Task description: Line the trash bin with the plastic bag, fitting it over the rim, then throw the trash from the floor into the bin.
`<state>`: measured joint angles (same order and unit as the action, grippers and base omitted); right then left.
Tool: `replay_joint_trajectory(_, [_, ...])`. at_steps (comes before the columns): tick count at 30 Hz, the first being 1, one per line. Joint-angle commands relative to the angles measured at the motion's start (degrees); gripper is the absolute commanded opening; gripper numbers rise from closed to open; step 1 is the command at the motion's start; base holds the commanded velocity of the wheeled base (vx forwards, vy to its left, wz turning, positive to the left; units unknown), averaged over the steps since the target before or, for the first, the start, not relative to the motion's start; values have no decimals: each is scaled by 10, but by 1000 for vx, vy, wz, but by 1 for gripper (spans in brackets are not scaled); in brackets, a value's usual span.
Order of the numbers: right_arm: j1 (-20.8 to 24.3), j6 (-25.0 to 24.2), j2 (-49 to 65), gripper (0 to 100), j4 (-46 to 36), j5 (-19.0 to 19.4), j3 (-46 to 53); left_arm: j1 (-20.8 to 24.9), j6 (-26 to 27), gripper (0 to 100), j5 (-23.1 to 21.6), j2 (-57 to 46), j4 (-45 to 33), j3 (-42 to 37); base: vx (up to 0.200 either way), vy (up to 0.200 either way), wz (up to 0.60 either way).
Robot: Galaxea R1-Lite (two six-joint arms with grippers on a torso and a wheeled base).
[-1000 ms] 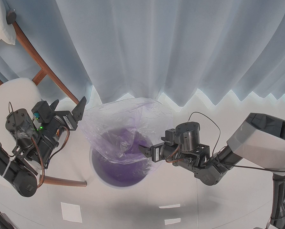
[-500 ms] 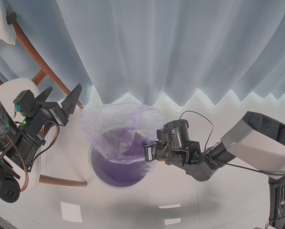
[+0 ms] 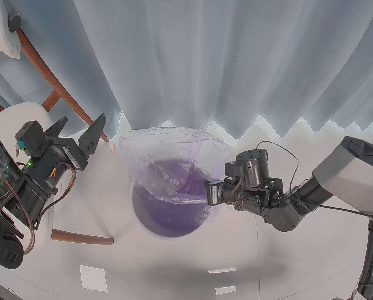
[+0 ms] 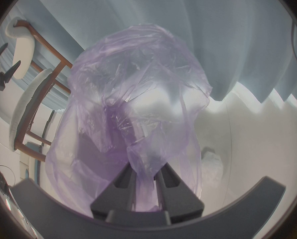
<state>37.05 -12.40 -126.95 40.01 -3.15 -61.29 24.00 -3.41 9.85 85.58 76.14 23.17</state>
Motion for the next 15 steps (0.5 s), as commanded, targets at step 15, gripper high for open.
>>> replay_joint_trajectory(15, [-24, -74, 9, 0, 243, 40, 275, 46, -22, 100, -4, 30, 1, -39, 0, 0, 0])
